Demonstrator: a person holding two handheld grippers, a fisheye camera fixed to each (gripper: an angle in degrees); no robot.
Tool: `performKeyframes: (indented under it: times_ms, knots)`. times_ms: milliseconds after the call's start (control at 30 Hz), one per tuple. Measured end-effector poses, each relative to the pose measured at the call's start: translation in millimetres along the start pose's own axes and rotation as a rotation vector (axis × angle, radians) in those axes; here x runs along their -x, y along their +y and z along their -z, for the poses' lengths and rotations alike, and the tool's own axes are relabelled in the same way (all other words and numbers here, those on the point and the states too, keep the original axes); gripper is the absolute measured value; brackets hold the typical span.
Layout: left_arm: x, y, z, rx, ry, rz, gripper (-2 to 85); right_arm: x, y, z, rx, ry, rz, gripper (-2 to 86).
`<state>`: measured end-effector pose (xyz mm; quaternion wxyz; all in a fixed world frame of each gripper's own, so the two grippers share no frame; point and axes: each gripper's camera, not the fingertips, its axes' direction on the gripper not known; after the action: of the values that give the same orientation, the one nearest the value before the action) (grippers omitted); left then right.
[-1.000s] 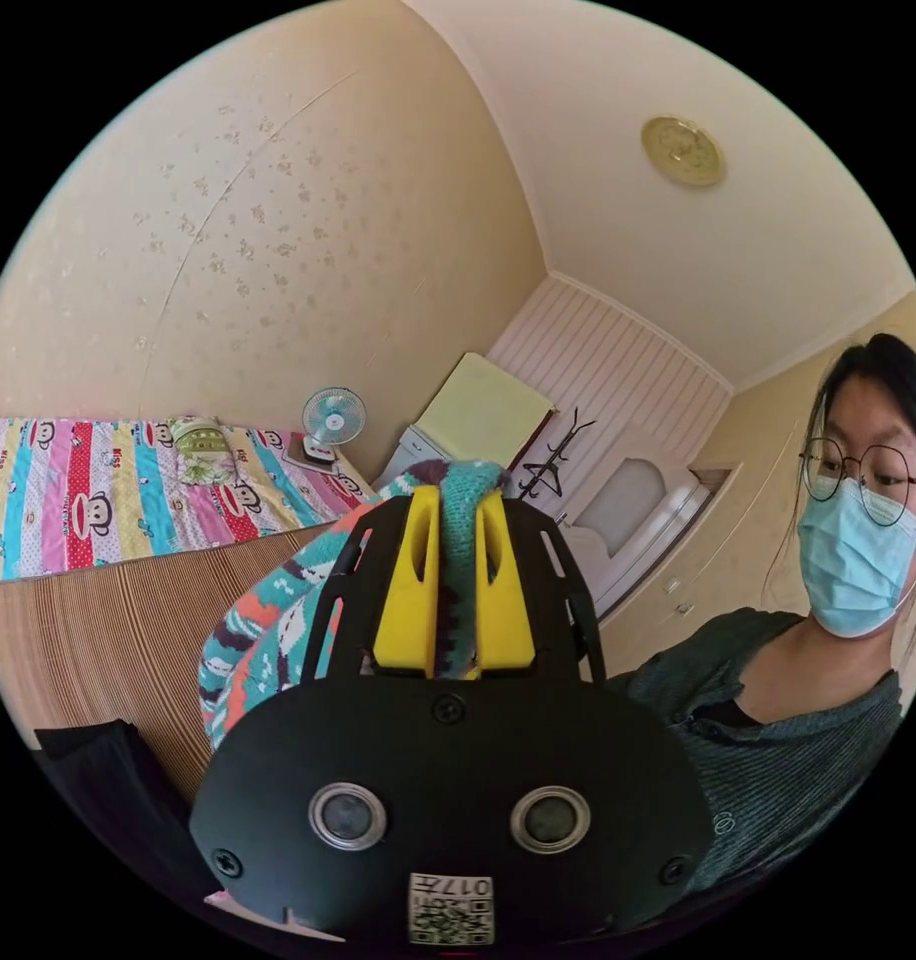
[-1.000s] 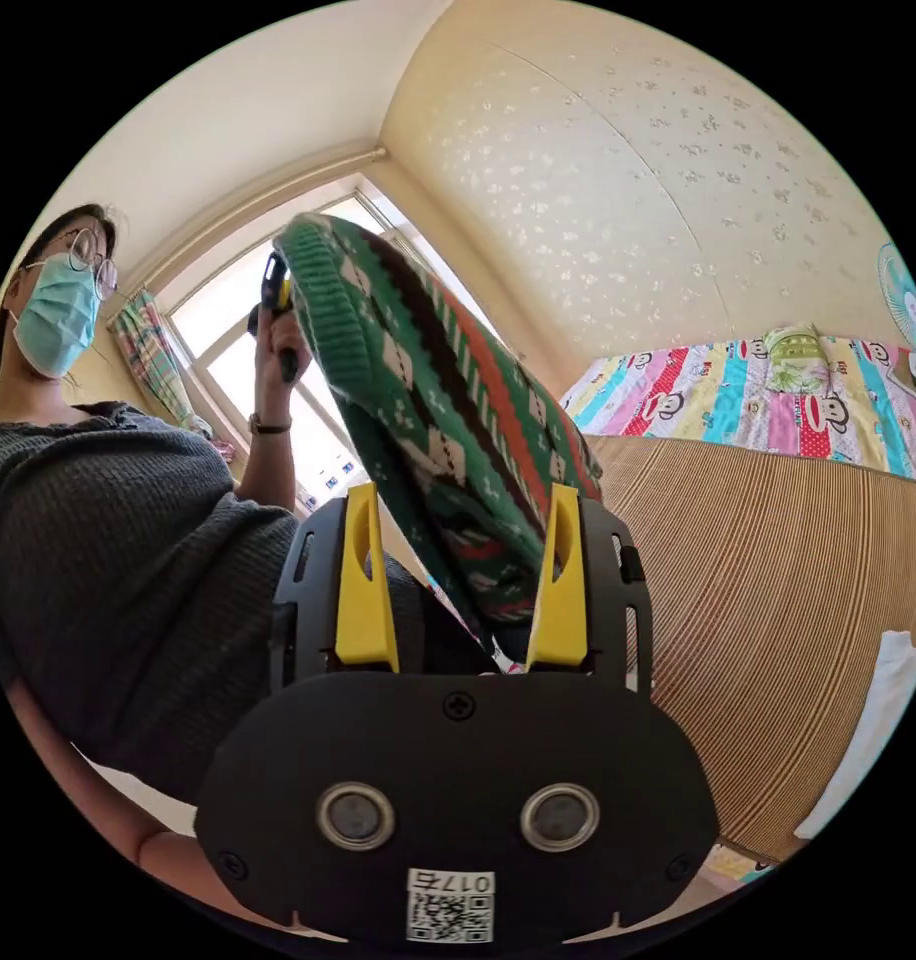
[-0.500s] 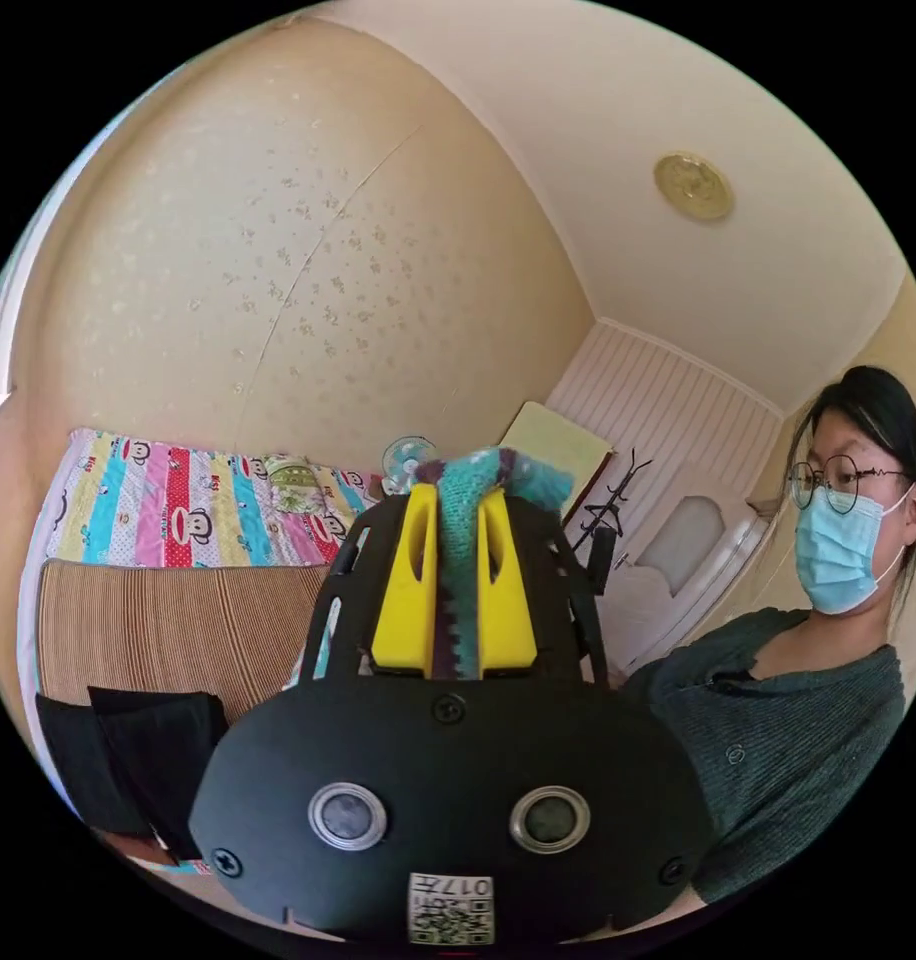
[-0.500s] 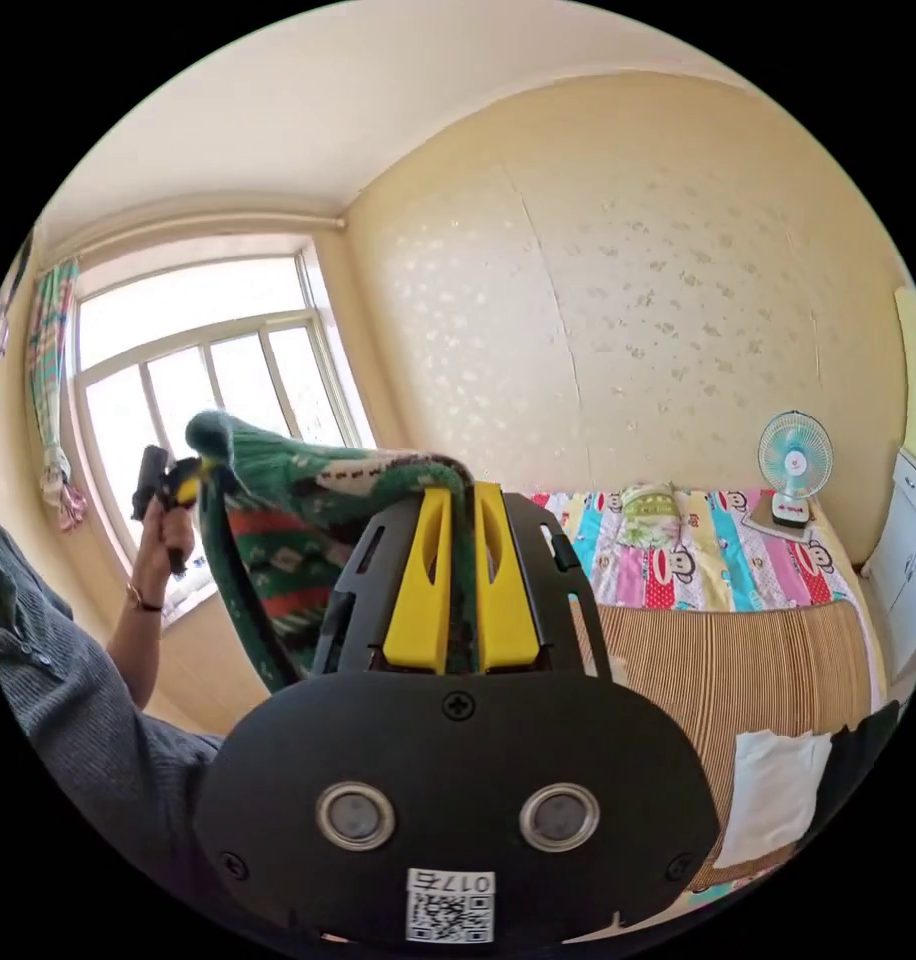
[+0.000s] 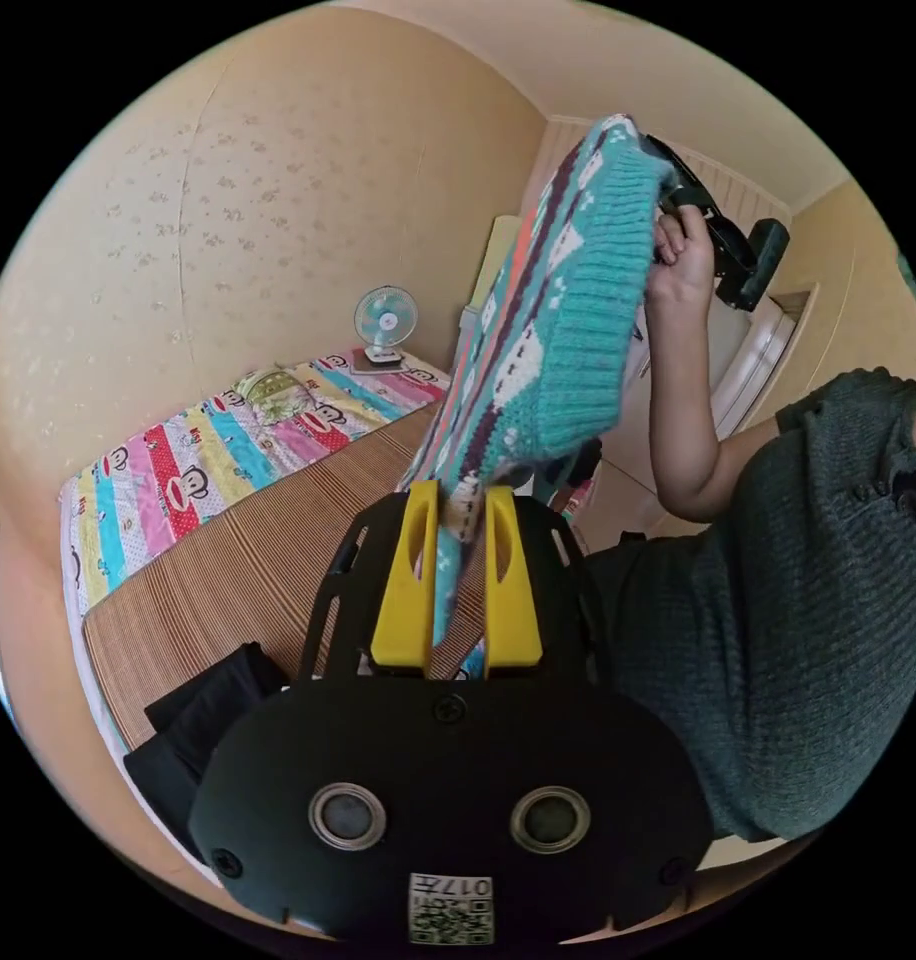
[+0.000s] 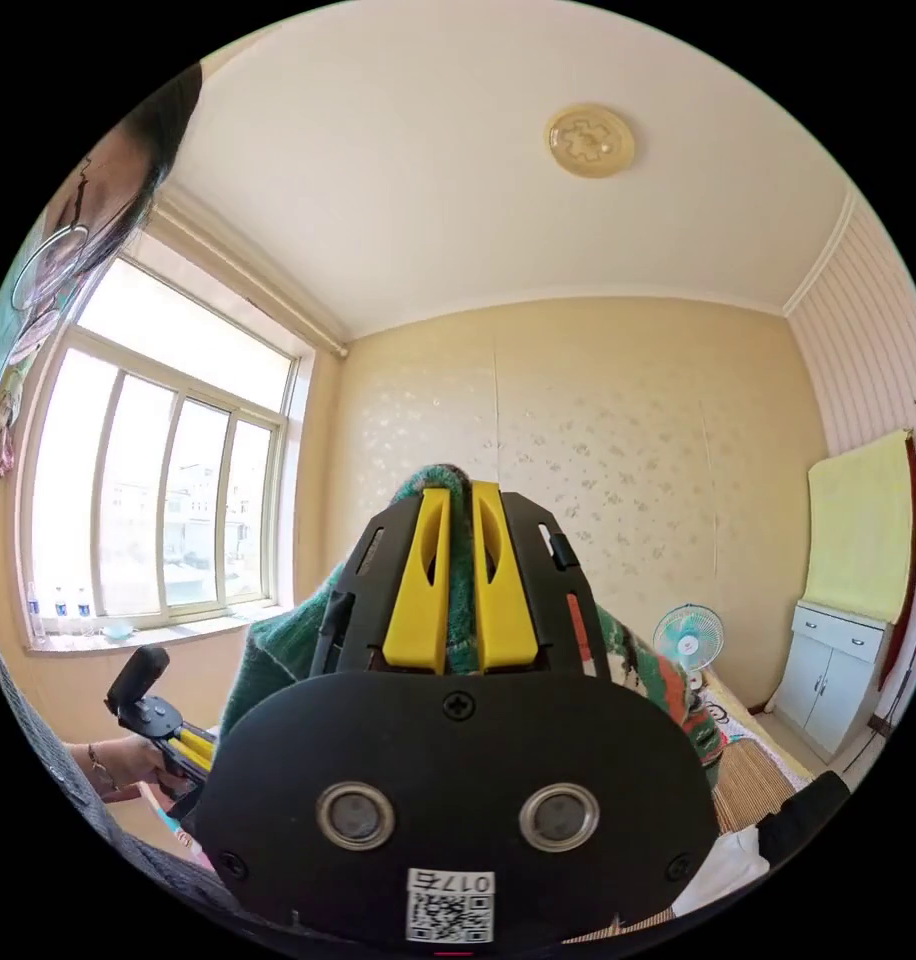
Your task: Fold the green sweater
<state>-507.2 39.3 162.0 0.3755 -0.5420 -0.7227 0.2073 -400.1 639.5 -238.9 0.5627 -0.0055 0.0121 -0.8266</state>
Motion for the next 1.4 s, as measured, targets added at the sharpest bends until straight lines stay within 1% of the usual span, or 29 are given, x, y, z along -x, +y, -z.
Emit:
performKeyframes:
  times_ms: [33, 100, 133, 233, 267, 433, 467, 533, 633, 700, 767, 800, 867, 933, 967, 1000, 1067, 1133, 1200, 1267, 1300, 1367, 1400]
  knots:
    - [0, -7, -3, -0.031, 0.051, 0.011, 13.2, 3, -9, 9, -0.041, 0.046, 0.008, 3.5]
    - [-4, -18, -12, -0.059, 0.121, 0.009, 16.2, 5, -23, 22, -0.09, 0.107, 0.011, 3.5]
    - [-12, -25, -19, -0.061, 0.174, -0.02, 17.1, 6, -31, 28, -0.119, 0.136, 0.01, 3.5]
    - [-40, -41, -47, -0.051, 0.213, -0.056, 17.2, 4, -50, 40, -0.165, 0.188, -0.024, 3.6]
    - [-47, -45, -55, -0.033, 0.218, -0.059, 16.9, 3, -57, 44, -0.176, 0.2, -0.046, 3.6]
    - [-89, -89, -133, 0.2, 0.226, -0.134, 12.3, -5, -79, 54, -0.22, 0.221, -0.09, 3.4]
    - [-89, -94, -137, 0.21, 0.239, -0.134, 11.5, -9, -86, 55, -0.218, 0.215, -0.099, 3.3]
    - [-84, -113, -138, 0.199, 0.303, -0.132, 6.4, -15, -95, 56, -0.213, 0.219, -0.087, 3.2]
    - [-63, -126, -114, 0.166, 0.355, -0.162, 5.9, -38, -110, 56, -0.193, 0.277, -0.045, 3.1]
    - [-44, -123, -93, 0.148, 0.41, -0.215, 5.5, -78, -120, 57, -0.146, 0.259, -0.099, 3.1]
    - [-16, -117, -67, 0.108, 0.408, -0.212, 5.1, -155, -123, 48, 0.004, 0.136, -0.219, 3.2]
    - [8, -113, -52, 0.087, 0.393, -0.161, 4.9, -176, -121, 44, 0.051, 0.099, -0.243, 3.2]
    - [48, -106, -34, 0.06, 0.377, -0.044, 4.5, -252, -95, 20, 0.277, -0.048, -0.27, 3.3]
    - [96, -89, -13, 0.013, 0.323, 0.15, 4.0, -291, -63, 12, 0.416, -0.159, -0.275, 3.3]
    - [105, -83, -5, -0.016, 0.307, 0.193, 3.9, -307, -40, 17, 0.474, -0.215, -0.31, 3.4]
    - [117, -71, 14, -0.073, 0.311, 0.247, 3.7, -312, -30, 21, 0.496, -0.235, -0.33, 3.4]
    - [123, -61, 45, -0.12, 0.358, 0.265, 3.6, -317, -10, 48, 0.535, -0.274, -0.372, 3.4]
    - [111, -63, 87, -0.142, 0.402, 0.198, 3.6, -320, -16, 66, 0.529, -0.29, -0.407, 3.5]
    - [98, -76, 120, -0.189, 0.383, 0.145, 3.6, -328, -37, 65, 0.531, -0.313, -0.435, 3.5]
    - [102, -98, 151, -0.261, 0.316, 0.175, 3.7, -351, -73, 20, 0.623, -0.31, -0.461, 3.7]
    - [114, -117, 162, -0.285, 0.265, 0.223, 3.8, -356, -81, 1, 0.659, -0.305, -0.455, 3.7]
    - [142, -148, 162, -0.284, 0.163, 0.262, 4.0, -374, -97, -95, 0.845, -0.233, -0.342, 4.2]
    - [172, -171, 147, -0.249, 0.108, 0.283, 4.2, -378, -94, -126, 0.905, -0.212, -0.3, 4.4]
